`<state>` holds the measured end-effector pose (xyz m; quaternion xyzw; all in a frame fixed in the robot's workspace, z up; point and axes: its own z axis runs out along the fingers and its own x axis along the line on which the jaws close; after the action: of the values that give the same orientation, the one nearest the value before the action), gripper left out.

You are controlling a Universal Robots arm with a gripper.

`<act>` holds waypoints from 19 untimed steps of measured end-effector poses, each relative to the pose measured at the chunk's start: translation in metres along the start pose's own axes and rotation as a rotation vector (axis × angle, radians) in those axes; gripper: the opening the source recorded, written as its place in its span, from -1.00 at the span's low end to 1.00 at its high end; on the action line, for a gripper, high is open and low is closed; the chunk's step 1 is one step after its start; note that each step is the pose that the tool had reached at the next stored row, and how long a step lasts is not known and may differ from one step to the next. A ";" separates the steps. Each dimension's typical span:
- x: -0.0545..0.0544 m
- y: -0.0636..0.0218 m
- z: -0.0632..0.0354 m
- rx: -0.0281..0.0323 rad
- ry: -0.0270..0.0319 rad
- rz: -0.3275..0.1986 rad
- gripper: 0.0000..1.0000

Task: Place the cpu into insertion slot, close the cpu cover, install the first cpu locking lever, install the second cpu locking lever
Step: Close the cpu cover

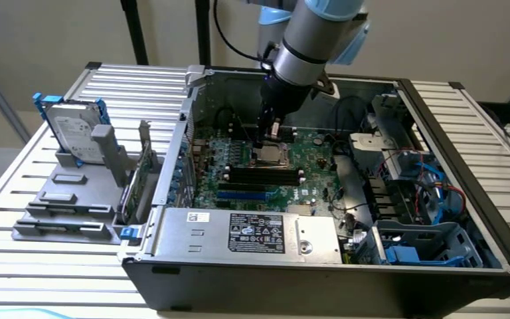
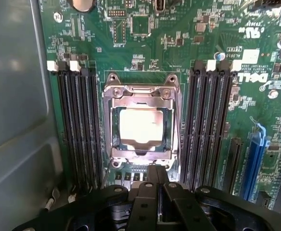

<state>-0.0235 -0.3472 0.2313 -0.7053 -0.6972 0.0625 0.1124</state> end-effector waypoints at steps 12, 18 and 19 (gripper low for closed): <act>0.003 0.0004 0.0218 -0.0001 0.0138 -0.004 -0.79; 0.003 0.0022 0.0306 -0.0001 0.0146 -0.004 -0.79; 0.003 0.0022 0.0308 -0.0001 0.0145 -0.004 -0.79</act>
<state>-0.0288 -0.3420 0.2012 -0.7045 -0.6976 0.0571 0.1175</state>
